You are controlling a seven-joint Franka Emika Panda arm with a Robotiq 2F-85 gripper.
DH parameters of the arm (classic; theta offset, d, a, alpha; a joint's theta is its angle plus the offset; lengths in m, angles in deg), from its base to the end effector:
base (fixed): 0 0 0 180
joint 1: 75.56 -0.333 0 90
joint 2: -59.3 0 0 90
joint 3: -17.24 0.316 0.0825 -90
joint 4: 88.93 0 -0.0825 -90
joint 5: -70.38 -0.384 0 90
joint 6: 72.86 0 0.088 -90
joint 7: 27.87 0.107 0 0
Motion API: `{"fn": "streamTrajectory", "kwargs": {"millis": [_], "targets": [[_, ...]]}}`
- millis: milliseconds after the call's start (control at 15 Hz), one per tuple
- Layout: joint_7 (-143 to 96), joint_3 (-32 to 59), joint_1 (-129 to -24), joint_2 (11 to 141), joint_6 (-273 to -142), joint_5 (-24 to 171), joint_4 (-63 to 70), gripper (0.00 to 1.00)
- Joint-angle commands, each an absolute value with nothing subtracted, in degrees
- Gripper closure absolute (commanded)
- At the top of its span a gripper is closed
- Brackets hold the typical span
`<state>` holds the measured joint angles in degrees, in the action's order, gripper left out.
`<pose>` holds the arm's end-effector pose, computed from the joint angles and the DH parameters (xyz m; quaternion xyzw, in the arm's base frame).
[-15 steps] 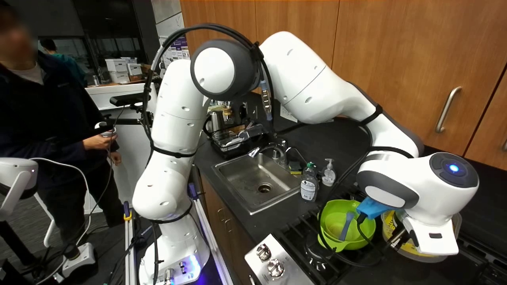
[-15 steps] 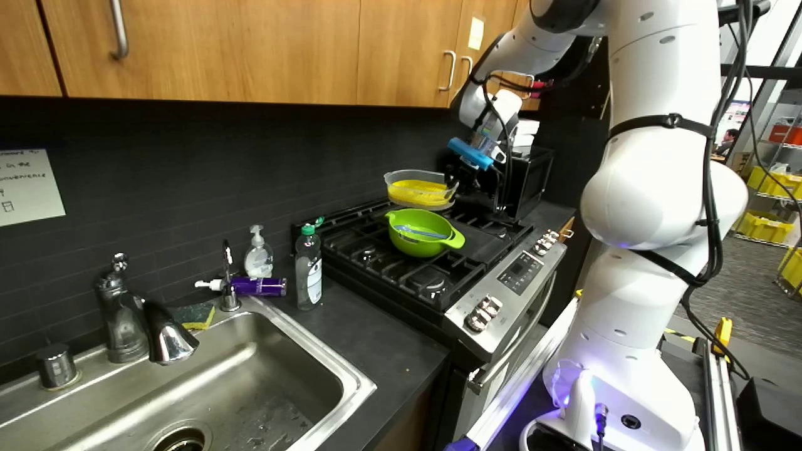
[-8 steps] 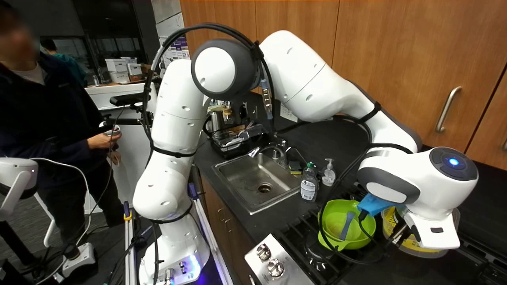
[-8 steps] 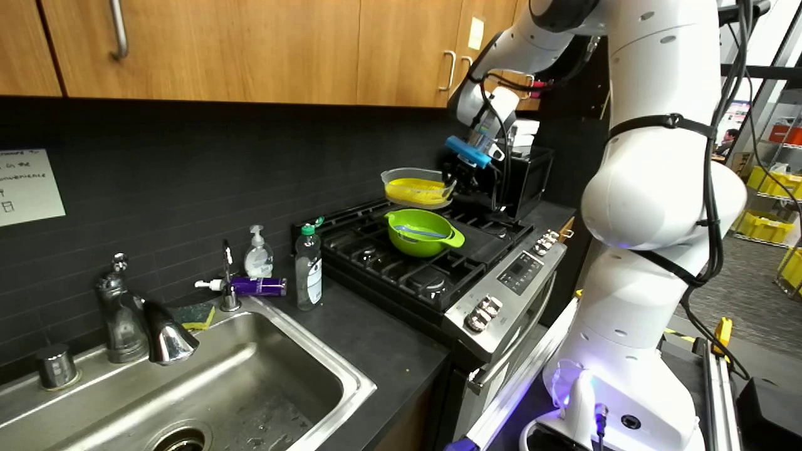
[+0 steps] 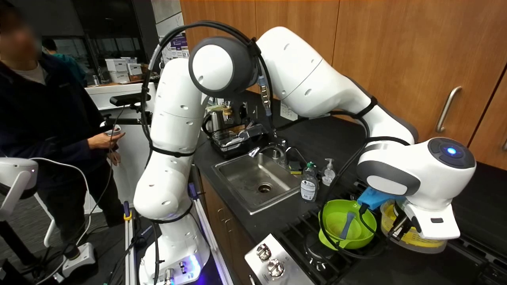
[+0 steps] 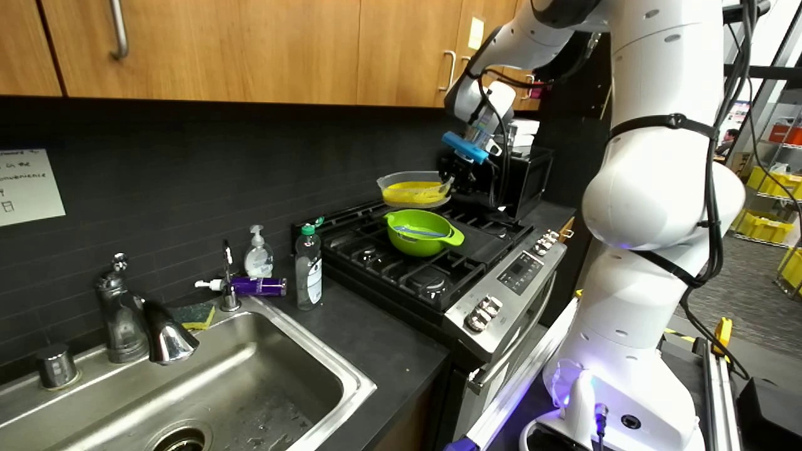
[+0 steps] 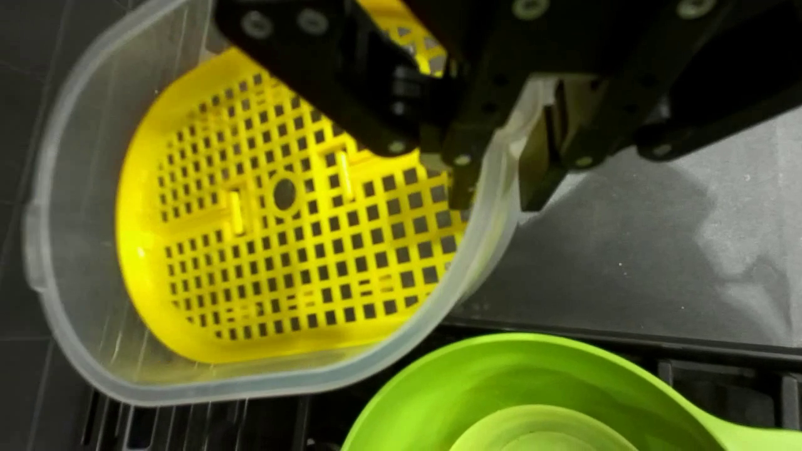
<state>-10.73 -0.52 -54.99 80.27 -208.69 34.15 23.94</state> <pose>0.4940 -0.3714 0.2991 -0.7562 0.6309 -0.0650 0.1611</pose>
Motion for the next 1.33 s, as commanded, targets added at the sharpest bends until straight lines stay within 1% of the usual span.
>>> {"fn": "streamTrajectory", "kwargs": {"millis": [0,200,333,400,467,533,867,1267], "targets": [[-8.3,-0.4,-55.2,78.4,-208.5,35.6,24.4,0.46],[-8.3,-0.4,-55.1,78.2,-208.4,35.5,24.3,0.25],[-8.3,-0.3,-55.1,78.3,-208.3,35.4,24.2,0.12],[-8.4,-0.3,-55.0,78.2,-208.3,35.4,24.2,0.05],[-8.4,-0.4,-55.0,78.2,-208.3,35.4,24.2,0.01],[-8.3,-0.4,-54.9,78.2,-208.3,35.3,24.2,0.0],[-6.6,-1.1,-53.0,80.4,-210.6,32.9,23.5,0.0],[-4.2,-3.1,-46.1,85.3,-208.5,25.3,21.3,0.0]]}}
